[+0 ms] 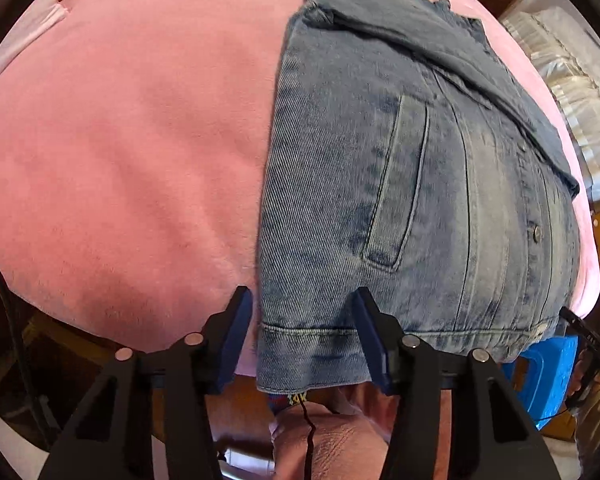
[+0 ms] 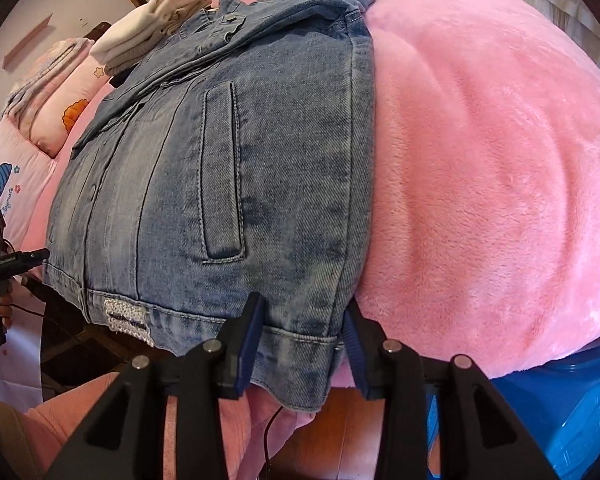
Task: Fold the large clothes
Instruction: 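Grasp the jacket side edge with both tools and fold it across the body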
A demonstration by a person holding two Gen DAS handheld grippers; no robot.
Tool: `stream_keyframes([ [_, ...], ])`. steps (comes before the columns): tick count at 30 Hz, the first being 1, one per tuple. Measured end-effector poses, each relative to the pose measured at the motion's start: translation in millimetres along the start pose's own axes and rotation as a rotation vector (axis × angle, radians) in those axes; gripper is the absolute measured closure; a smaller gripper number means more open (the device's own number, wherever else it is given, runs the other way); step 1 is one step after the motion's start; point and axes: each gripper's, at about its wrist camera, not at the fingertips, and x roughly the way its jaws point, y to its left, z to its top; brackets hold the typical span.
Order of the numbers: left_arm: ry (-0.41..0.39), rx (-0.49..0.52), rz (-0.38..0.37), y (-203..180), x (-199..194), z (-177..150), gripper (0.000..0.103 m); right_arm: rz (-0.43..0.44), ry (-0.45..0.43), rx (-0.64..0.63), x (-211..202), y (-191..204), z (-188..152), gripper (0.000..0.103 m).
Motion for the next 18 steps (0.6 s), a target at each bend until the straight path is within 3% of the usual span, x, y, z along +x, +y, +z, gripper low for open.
stream_keyframes([
  [4,0.021,-0.011,-0.022,6,6,-1,0.047,0.022,-0.001,0.020,-3,-8,-5,0.060],
  [10,0.052,0.019,-0.054,3,20,-2,0.019,0.036,0.016,0.024,1,-13,-8,0.052],
  [13,0.050,0.057,-0.005,-11,27,2,0.016,0.030,0.025,0.011,3,-8,-4,0.050],
  [14,0.046,0.061,0.002,-13,27,3,0.022,0.030,0.036,0.010,4,-8,-3,0.051],
  [16,0.041,0.063,0.005,-17,24,4,0.040,0.041,0.059,0.013,4,-6,1,0.065],
  [17,0.048,0.066,-0.010,-20,22,6,0.058,0.040,0.069,0.007,3,-4,3,0.069],
  [18,0.048,0.071,-0.003,-24,19,8,0.083,0.034,0.077,0.002,3,-3,5,0.072],
])
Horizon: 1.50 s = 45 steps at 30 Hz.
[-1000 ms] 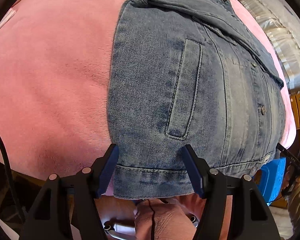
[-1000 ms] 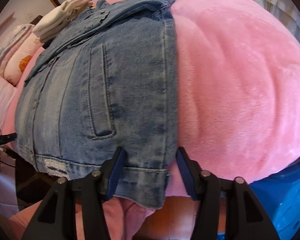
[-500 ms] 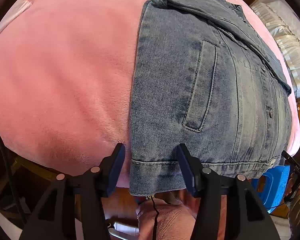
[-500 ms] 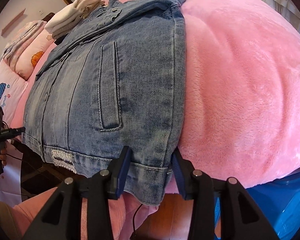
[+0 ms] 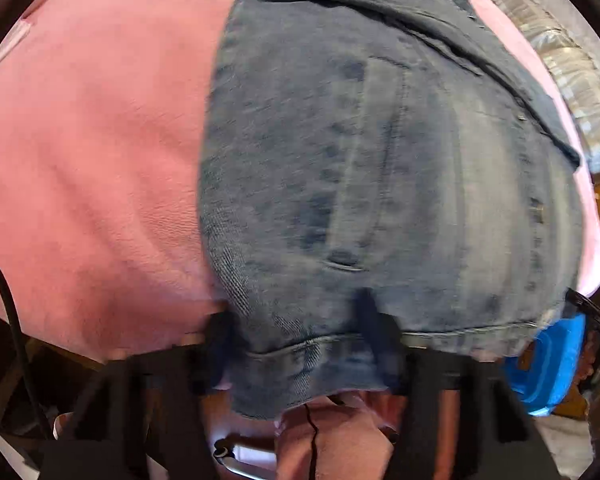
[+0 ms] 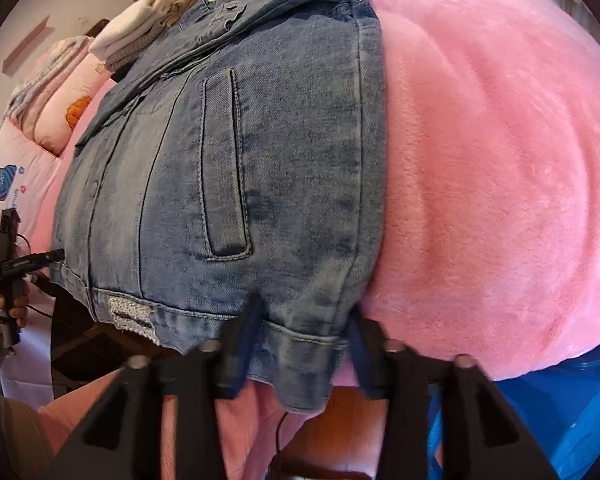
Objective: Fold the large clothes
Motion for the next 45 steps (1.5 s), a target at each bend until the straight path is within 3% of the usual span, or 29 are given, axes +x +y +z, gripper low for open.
stream_keyframes([
  [2,0.022,0.020,0.030,-10,-7,7,0.091,-0.020,0.020,-0.013,-2,6,5,0.079],
  [6,0.065,0.057,0.089,-27,-16,17,0.094,-0.055,0.048,-0.026,-9,18,14,0.082],
  [10,0.064,-0.067,-0.015,-35,-47,41,0.095,-0.013,0.035,-0.018,-45,32,32,0.084],
  [15,-0.054,-0.196,-0.171,-49,-116,100,0.096,0.064,-0.079,-0.022,-107,57,90,0.085],
  [18,-0.152,-0.238,-0.213,-63,-149,152,0.096,0.095,-0.183,-0.011,-137,65,149,0.085],
  [22,-0.254,-0.289,-0.205,-54,-172,219,0.096,0.126,-0.256,0.042,-137,57,225,0.085],
  [24,-0.292,-0.328,-0.161,-52,-163,263,0.096,0.120,-0.270,0.085,-122,45,261,0.085],
  [28,-0.284,-0.420,-0.082,-33,-117,323,0.093,0.049,-0.232,0.176,-61,19,327,0.083],
  [31,-0.228,-0.454,0.008,-22,-76,351,0.087,-0.063,-0.211,0.237,-25,-6,355,0.082],
  [33,-0.184,-0.454,0.033,-19,-58,362,0.081,-0.063,-0.204,0.286,-13,-28,365,0.078],
  [34,-0.175,-0.442,0.045,-17,-54,359,0.079,-0.056,-0.198,0.303,-7,-33,367,0.071],
  [38,-0.106,-0.316,0.093,-30,-28,367,0.068,-0.057,-0.149,0.230,7,-31,367,0.054],
  [45,-0.022,-0.015,0.154,-52,8,361,0.067,-0.118,-0.053,-0.054,34,-4,355,0.052],
])
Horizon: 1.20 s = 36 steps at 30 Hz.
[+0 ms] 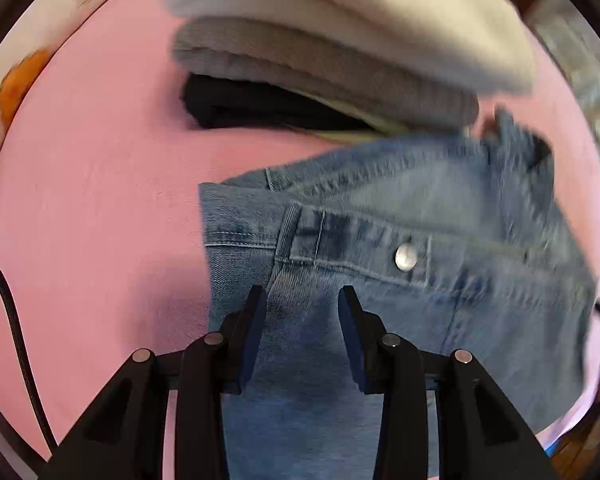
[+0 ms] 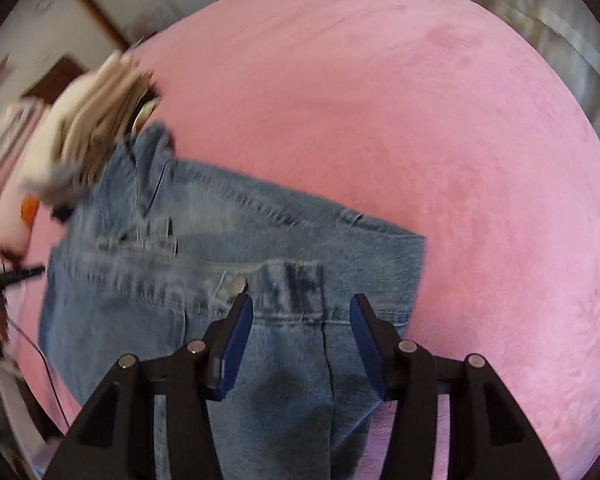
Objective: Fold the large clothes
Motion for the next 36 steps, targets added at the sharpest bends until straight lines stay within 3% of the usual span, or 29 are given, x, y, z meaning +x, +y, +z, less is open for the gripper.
stream_keyframes([
  [5,0.049,0.054,0.021,4,26,2,0.067,-0.054,0.029,-0.085,24,13,-5,0.052],
  [13,0.073,0.109,-0.054,11,46,12,0.067,-0.118,-0.007,-0.079,40,22,-12,0.052],
  [14,0.073,0.105,-0.062,12,48,13,0.068,-0.121,-0.009,-0.075,39,22,-13,0.056],
  [15,0.067,0.098,-0.076,13,48,14,0.076,-0.125,-0.010,-0.072,39,24,-14,0.059],
  [16,0.058,0.087,-0.075,14,48,13,0.078,-0.136,-0.021,-0.067,34,25,-17,0.072],
  [17,0.042,0.080,-0.062,14,45,11,0.084,-0.158,-0.030,-0.066,31,28,-19,0.081],
  [18,0.017,0.082,-0.044,11,42,8,0.088,-0.172,-0.038,-0.065,26,30,-20,0.084],
  [23,-0.198,0.080,0.104,-5,-7,-16,0.092,-0.241,-0.136,-0.045,-13,46,-27,0.087],
  [28,-0.332,-0.008,0.121,-8,-50,-16,0.093,-0.254,-0.271,-0.019,-49,55,-5,0.088],
  [32,-0.371,-0.053,0.149,-15,-50,-5,0.093,-0.274,-0.336,-0.040,-39,61,30,0.088],
  [36,-0.348,-0.084,0.176,-20,-8,8,0.093,-0.307,-0.283,-0.051,9,54,49,0.088],
])
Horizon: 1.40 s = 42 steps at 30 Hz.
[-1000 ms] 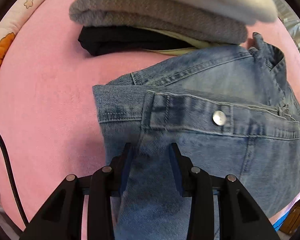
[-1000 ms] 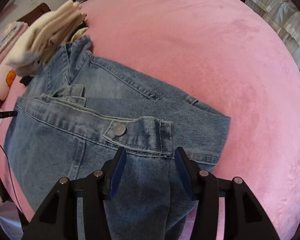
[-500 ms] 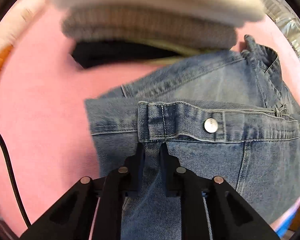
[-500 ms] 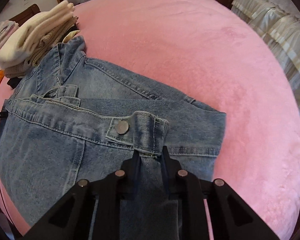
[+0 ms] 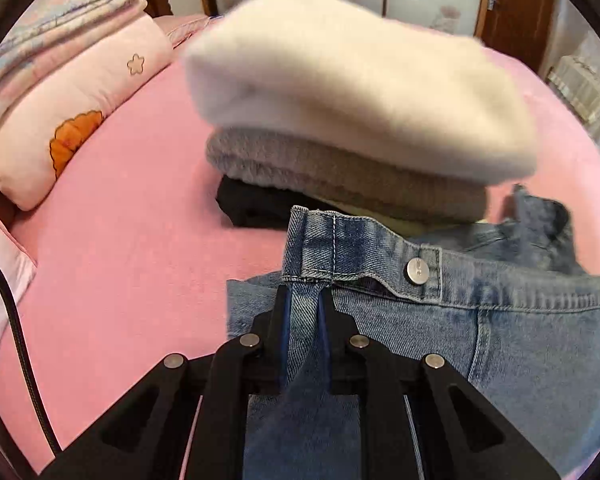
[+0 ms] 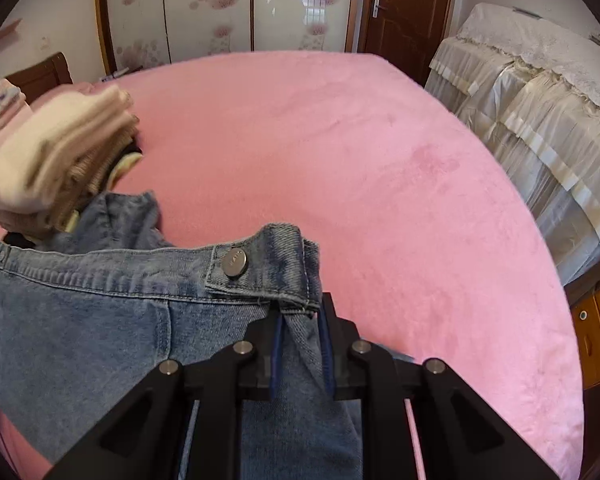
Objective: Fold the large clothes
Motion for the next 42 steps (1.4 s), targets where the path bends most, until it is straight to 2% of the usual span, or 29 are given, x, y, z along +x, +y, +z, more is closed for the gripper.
stream_keyframes([
  [4,0.025,-0.024,0.028,-10,46,-10,0.093,-0.048,0.083,-0.006,54,6,-22,0.087],
  [8,-0.006,0.006,0.054,-18,61,-20,0.093,-0.089,0.057,-0.004,58,11,-31,0.087],
  [13,-0.016,0.030,0.044,-19,67,-24,0.091,-0.109,0.059,0.000,58,11,-32,0.084],
  [15,-0.012,0.044,0.052,-21,68,-23,0.091,-0.133,0.067,-0.008,56,13,-30,0.078],
  [17,0.008,0.051,0.054,-22,63,-22,0.089,-0.173,0.086,-0.010,53,15,-27,0.064],
  [19,0.030,0.049,0.048,-19,57,-16,0.083,-0.181,0.107,0.001,46,16,-25,0.063],
  [21,0.047,0.032,0.019,-15,42,-11,0.075,-0.160,0.107,0.024,30,19,-24,0.063],
  [22,0.050,0.028,0.006,-14,35,-9,0.075,-0.148,0.096,0.037,16,24,-24,0.063],
  [25,0.037,0.042,-0.040,-20,-5,-13,0.065,-0.074,0.054,0.038,-24,49,-30,0.061],
  [27,0.016,0.038,-0.085,-26,-33,-26,0.048,-0.002,0.026,0.033,-47,72,-39,0.056],
  [30,0.015,0.022,-0.200,-37,-64,-54,0.044,0.110,0.018,-0.003,-76,123,-60,0.051],
  [33,0.028,-0.002,-0.217,-55,-75,-90,0.044,0.186,0.027,-0.045,-86,165,-79,0.051],
  [35,0.047,-0.022,-0.210,-65,-71,-111,0.044,0.187,0.039,-0.068,-82,182,-91,0.051],
  [38,0.080,-0.012,-0.145,-72,-52,-135,0.044,0.179,0.078,-0.066,-65,186,-105,0.051],
  [40,0.109,-0.004,-0.111,-71,-40,-145,0.044,0.136,0.100,-0.055,-53,168,-114,0.051],
  [42,0.097,-0.012,-0.117,-60,-35,-150,0.042,0.085,0.106,-0.032,-48,143,-124,0.051],
])
